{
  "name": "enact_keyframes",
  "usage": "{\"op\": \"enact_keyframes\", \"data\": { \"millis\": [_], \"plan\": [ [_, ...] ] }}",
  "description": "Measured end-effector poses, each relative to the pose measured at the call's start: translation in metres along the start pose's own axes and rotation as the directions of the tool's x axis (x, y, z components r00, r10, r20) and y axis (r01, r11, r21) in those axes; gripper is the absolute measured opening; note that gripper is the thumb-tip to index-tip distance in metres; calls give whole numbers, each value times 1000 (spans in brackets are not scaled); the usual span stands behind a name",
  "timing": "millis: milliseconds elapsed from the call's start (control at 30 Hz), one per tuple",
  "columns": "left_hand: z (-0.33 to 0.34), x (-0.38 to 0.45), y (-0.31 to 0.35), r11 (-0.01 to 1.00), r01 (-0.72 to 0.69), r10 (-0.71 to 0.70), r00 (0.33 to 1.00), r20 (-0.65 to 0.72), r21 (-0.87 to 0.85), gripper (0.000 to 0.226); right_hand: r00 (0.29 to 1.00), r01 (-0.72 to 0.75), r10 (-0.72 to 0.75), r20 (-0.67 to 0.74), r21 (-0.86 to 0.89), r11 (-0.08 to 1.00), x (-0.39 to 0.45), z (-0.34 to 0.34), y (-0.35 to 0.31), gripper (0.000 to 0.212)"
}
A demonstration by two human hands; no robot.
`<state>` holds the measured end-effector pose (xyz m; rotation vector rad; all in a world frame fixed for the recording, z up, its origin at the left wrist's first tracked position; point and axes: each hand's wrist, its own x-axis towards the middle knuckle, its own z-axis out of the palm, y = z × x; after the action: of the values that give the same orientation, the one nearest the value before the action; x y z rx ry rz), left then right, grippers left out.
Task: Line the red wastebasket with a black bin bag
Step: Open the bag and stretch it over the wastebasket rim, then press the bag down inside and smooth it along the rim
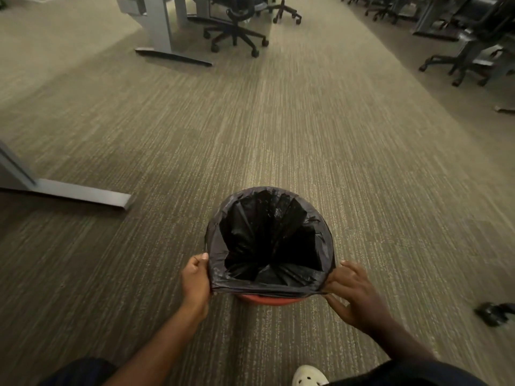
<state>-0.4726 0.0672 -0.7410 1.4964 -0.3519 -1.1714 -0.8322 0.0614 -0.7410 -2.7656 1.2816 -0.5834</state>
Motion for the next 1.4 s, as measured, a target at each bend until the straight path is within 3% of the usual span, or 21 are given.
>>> {"op": "enact_keyframes", "data": {
  "millis": [100,367,467,633,767,867,933,967,1000,1067,1133,1200,1233,1300,1400],
  "plan": [
    [2,4,-12,946,-186,194,981,-4,265,20,998,45,-43,35,-52,998,0,3,3,13],
    [15,21,-29,865,-324,354,935,-6,382,17,996,37,-26,82,-139,990,14,11,1,24],
    [6,20,-36,861,-354,370,929,28,366,19,994,89,-75,86,-185,979,15,19,1,21],
    [-14,42,-42,795,-297,318,947,54,529,29,990,80,-52,132,-218,973,5,33,8,27],
    [-7,58,-24,791,-237,198,972,130,564,20,982,-93,113,153,-127,988,13,37,9,31],
    [-14,64,9,822,-91,110,994,0,562,39,932,-325,321,169,-5,946,-4,27,30,51],
    [-26,63,33,803,-139,219,973,-70,580,50,877,-481,478,54,104,871,-13,12,48,63],
    [-30,57,45,789,-258,341,939,-49,558,50,840,-530,541,-34,159,833,-11,4,55,65],
    [-29,47,56,748,-412,467,884,29,520,46,808,-549,578,-116,207,810,-1,-4,62,65],
    [-15,20,73,587,-675,591,735,334,447,35,807,-493,549,-220,261,830,37,-19,67,58],
    [9,-7,75,301,-855,456,518,723,423,41,883,-345,406,-235,262,901,89,-31,61,45],
    [30,-29,63,-56,-949,170,297,940,310,67,968,-169,199,-152,189,967,144,-37,42,33],
    [37,-35,53,-175,-948,48,261,964,265,77,995,-80,87,-46,138,987,167,-38,29,30],
    [42,-41,36,-275,-935,-101,261,960,225,79,962,119,-126,241,43,992,202,-33,6,30],
    [42,-38,30,-312,-927,-173,269,947,207,67,737,366,-259,624,-47,929,228,-13,-20,35]
  ]
}}
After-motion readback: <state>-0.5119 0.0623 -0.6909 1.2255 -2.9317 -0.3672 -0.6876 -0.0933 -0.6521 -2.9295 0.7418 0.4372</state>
